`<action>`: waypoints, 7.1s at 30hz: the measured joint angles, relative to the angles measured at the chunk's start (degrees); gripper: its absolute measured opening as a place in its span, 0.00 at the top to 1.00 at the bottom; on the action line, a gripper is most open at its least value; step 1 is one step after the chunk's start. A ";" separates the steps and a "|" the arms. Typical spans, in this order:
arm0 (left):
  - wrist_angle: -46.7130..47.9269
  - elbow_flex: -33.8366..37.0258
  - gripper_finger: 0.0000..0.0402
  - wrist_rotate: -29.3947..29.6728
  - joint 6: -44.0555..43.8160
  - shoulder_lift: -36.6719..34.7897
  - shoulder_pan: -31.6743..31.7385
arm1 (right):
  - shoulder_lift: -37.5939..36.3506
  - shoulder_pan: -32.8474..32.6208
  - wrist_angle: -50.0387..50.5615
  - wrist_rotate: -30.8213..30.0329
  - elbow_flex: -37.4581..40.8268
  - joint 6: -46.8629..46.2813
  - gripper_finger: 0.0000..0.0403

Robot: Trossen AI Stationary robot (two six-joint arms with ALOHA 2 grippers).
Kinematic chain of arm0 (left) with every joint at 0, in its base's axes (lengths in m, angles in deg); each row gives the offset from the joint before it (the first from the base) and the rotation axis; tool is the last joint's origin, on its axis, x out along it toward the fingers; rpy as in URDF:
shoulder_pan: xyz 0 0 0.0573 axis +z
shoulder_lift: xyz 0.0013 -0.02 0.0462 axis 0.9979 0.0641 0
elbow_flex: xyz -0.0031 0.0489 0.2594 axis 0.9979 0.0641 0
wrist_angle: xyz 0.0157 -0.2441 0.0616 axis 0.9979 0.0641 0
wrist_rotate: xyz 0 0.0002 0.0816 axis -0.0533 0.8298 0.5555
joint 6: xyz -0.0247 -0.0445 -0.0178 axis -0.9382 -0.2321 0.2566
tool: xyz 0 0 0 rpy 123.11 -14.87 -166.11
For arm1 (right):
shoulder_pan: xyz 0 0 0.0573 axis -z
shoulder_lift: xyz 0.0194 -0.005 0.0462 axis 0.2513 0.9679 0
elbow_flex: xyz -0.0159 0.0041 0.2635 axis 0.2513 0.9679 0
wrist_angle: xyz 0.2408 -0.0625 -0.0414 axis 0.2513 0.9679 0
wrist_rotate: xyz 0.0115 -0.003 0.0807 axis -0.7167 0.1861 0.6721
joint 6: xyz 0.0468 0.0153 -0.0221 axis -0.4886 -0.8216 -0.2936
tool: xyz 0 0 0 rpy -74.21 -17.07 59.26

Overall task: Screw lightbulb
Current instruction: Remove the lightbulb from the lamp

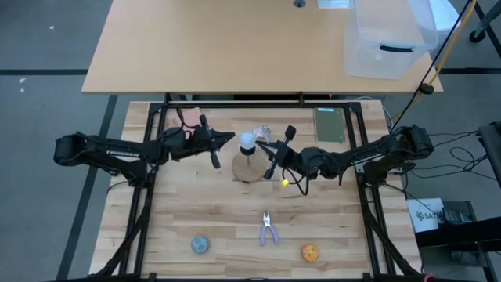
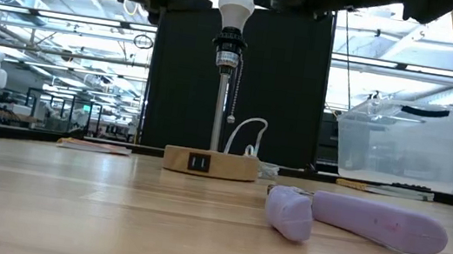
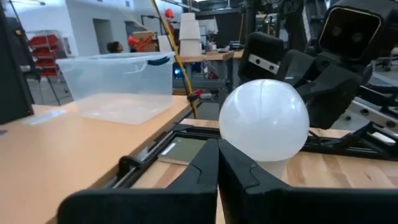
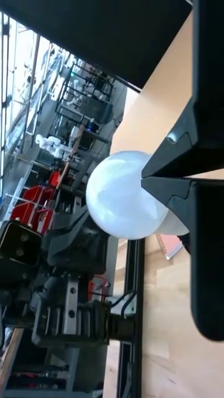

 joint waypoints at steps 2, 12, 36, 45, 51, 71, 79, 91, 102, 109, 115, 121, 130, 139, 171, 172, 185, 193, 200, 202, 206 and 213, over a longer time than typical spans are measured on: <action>0.04 0.00 1.00 -0.97 -0.66 0.04 0.45 | 0.00 0.34 0.02 0.08 0.00 0.14 1.00; -0.04 0.00 1.00 -5.93 -0.79 0.04 0.35 | 0.00 1.82 0.06 0.37 0.00 0.97 1.00; -4.80 0.04 1.00 -4.20 2.80 4.59 -3.88 | 0.00 3.50 2.74 2.70 -0.06 2.21 1.00; -6.95 0.02 1.00 8.05 5.41 1.20 -2.52 | 0.00 1.59 2.80 2.92 -0.05 5.31 1.00; -5.90 -2.60 1.00 3.43 -0.70 5.96 -0.06 | 0.02 1.60 1.38 2.98 -0.09 6.59 1.00; -3.36 -5.33 1.00 3.19 -1.15 8.87 -1.99 | 0.00 3.37 0.02 3.06 -0.09 8.94 1.00; -1.94 -5.38 1.00 6.59 -1.14 8.80 -4.56 | -0.04 3.68 0.08 1.68 -0.09 9.19 1.00; -0.35 -5.36 1.00 6.64 -0.52 9.07 -10.34 | 0.07 4.88 3.28 -1.06 -0.15 9.05 1.00; 3.32 -5.35 1.00 22.30 4.45 7.66 -14.41 | 0.07 0.98 3.91 -9.63 -0.68 12.20 1.00; 2.61 -5.33 1.00 24.09 5.52 6.20 -11.46 | 0.07 -3.91 5.45 -13.79 -1.42 12.35 1.00; 1.85 -5.33 1.00 13.61 2.32 6.20 -6.67 | 0.02 -5.30 3.89 -13.65 -1.44 12.59 1.00; -1.18 -5.33 1.00 7.03 1.92 6.20 -5.29 | 0.02 -4.86 3.98 -8.38 -1.44 12.83 1.00; -1.18 -5.33 1.00 6.59 1.98 6.17 -6.32 | -0.04 -2.31 4.29 -8.02 -1.45 12.28 1.00; -0.42 -5.33 1.00 5.98 1.99 6.12 -7.88 | -0.04 -1.79 4.55 -8.86 -1.44 12.23 1.00; -1.64 -5.31 1.00 6.29 8.33 5.13 -2.95 | 0.02 -3.46 6.11 -4.26 -1.49 13.02 1.00; -1.64 -5.33 1.00 4.72 7.24 5.13 -2.34 | 0.02 -3.16 5.81 -4.20 -1.49 13.02 1.00; -1.44 -5.32 1.00 -2.14 3.83 5.13 -2.27 | 0.02 -1.88 4.35 -1.90 -1.49 11.89 1.00; 0.51 -5.35 1.00 -2.69 3.34 5.00 -2.91 | 0.02 -1.46 4.33 -6.33 -1.49 12.15 1.00; 1.47 -5.35 1.00 -6.24 2.62 5.09 -4.97 | 0.00 0.42 4.25 -6.33 -1.46 12.15 1.00; 2.57 -5.23 1.00 -8.95 2.67 5.35 -5.53 | 0.00 1.10 4.26 -5.98 -1.48 12.15 1.00; 1.28 -5.25 1.00 -9.56 4.55 5.15 -6.84 | 0.00 2.09 4.33 -5.91 -1.47 11.89 1.00; -2.27 -5.25 1.00 1.22 11.18 5.15 -8.90 | 0.00 0.69 4.71 -6.17 -1.48 10.74 1.00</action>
